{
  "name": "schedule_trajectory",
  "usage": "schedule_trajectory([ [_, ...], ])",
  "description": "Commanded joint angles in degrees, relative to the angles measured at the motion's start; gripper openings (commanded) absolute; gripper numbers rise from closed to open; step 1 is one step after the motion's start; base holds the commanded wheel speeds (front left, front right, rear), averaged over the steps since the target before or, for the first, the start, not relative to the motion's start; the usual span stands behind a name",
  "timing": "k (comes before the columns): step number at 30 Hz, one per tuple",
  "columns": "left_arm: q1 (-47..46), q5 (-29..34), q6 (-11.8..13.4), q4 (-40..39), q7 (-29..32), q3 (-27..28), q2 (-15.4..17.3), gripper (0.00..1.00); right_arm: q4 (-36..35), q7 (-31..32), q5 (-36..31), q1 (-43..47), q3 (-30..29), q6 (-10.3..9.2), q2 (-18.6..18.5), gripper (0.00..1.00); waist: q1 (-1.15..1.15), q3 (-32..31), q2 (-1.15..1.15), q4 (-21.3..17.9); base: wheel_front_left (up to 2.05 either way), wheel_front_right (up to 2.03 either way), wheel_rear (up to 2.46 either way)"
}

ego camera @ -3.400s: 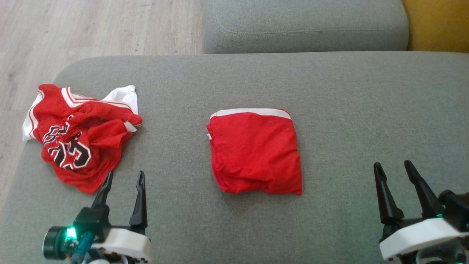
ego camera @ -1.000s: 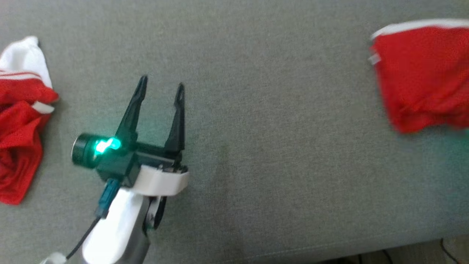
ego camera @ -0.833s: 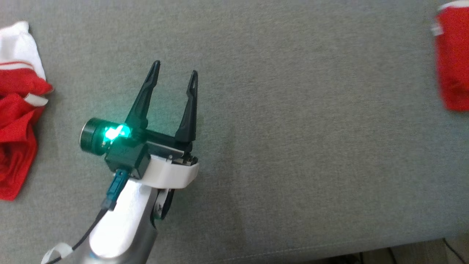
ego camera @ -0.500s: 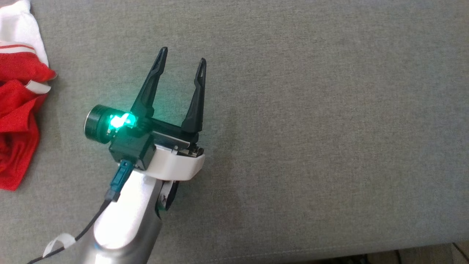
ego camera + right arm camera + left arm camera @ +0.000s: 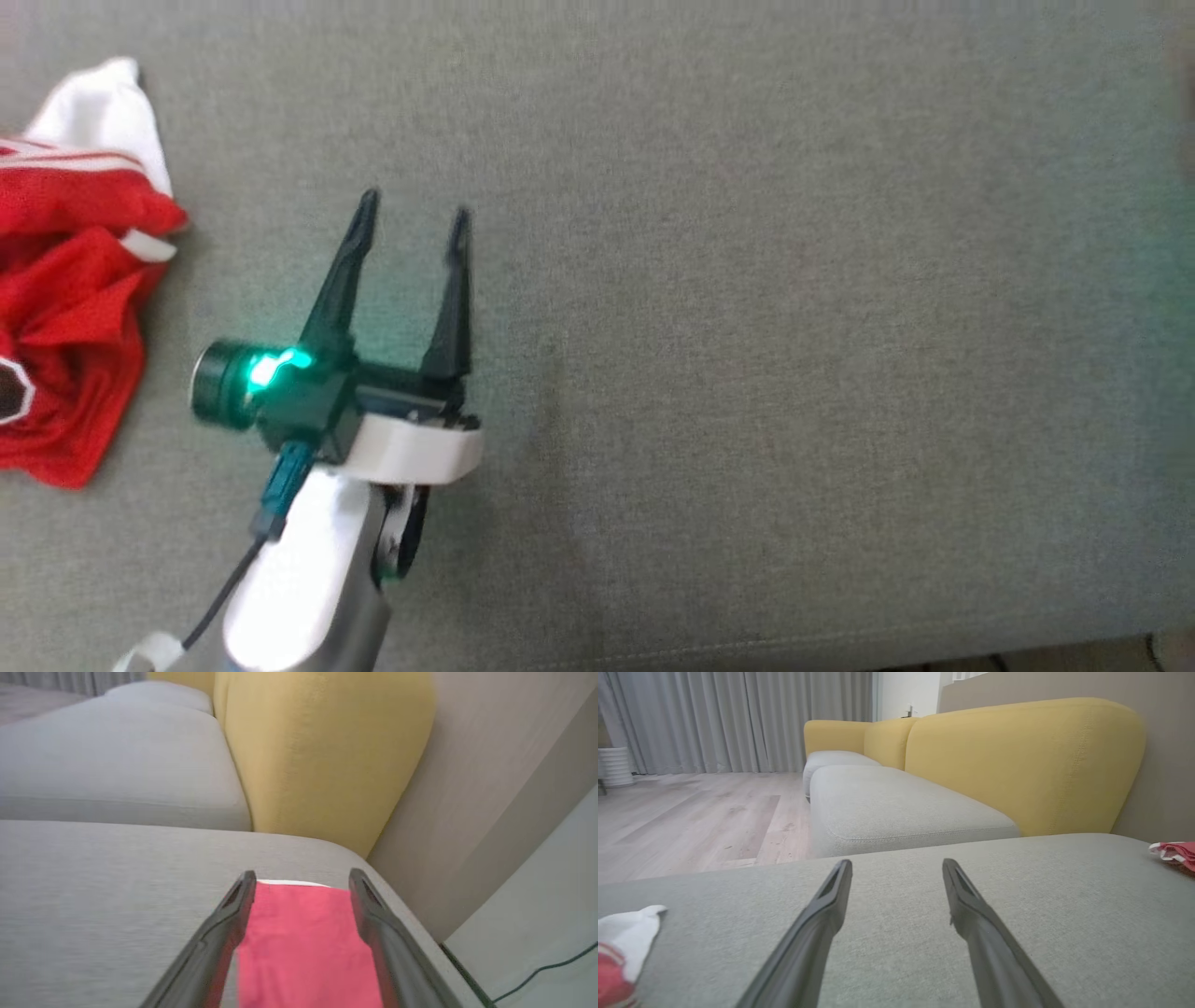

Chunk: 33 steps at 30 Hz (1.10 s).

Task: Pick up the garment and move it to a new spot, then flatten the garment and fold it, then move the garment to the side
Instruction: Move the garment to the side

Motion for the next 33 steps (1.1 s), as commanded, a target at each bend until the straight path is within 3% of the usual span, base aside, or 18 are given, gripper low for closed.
schedule_trajectory([
  [1,0.7,-0.1,0.5,-1.2,-0.3,2.8,0.9,1.00,-5.9,0.1,-0.1,2.9,1.8,-0.04,1.7,1.00,0.01,-2.6,0.00,0.1,0.00,0.00,0.00],
  [5,3.9,-0.5,1.8,0.1,-0.3,5.3,1.0,1.00,-22.8,4.1,1.1,12.1,6.9,-0.04,10.5,1.00,0.01,-6.5,0.00,1.7,0.00,0.00,0.00],
  [12,7.2,-0.9,3.4,2.1,-0.3,9.2,1.9,1.00,-38.0,8.2,4.4,21.8,14.8,-0.04,16.4,1.00,0.01,-10.7,0.00,5.3,0.00,0.00,0.00],
  [20,11.1,-1.6,3.9,4.7,0.0,11.0,3.5,1.00,-42.0,9.7,7.0,28.1,18.9,-0.04,18.0,1.00,0.01,-14.6,0.00,7.5,0.00,0.00,0.00],
  [33,16.4,-2.5,3.6,5.4,3.5,9.5,4.5,1.00,-42.3,10.1,12.8,36.9,20.7,-0.04,18.2,1.00,0.01,-20.8,0.00,6.3,0.00,0.00,0.00],
])
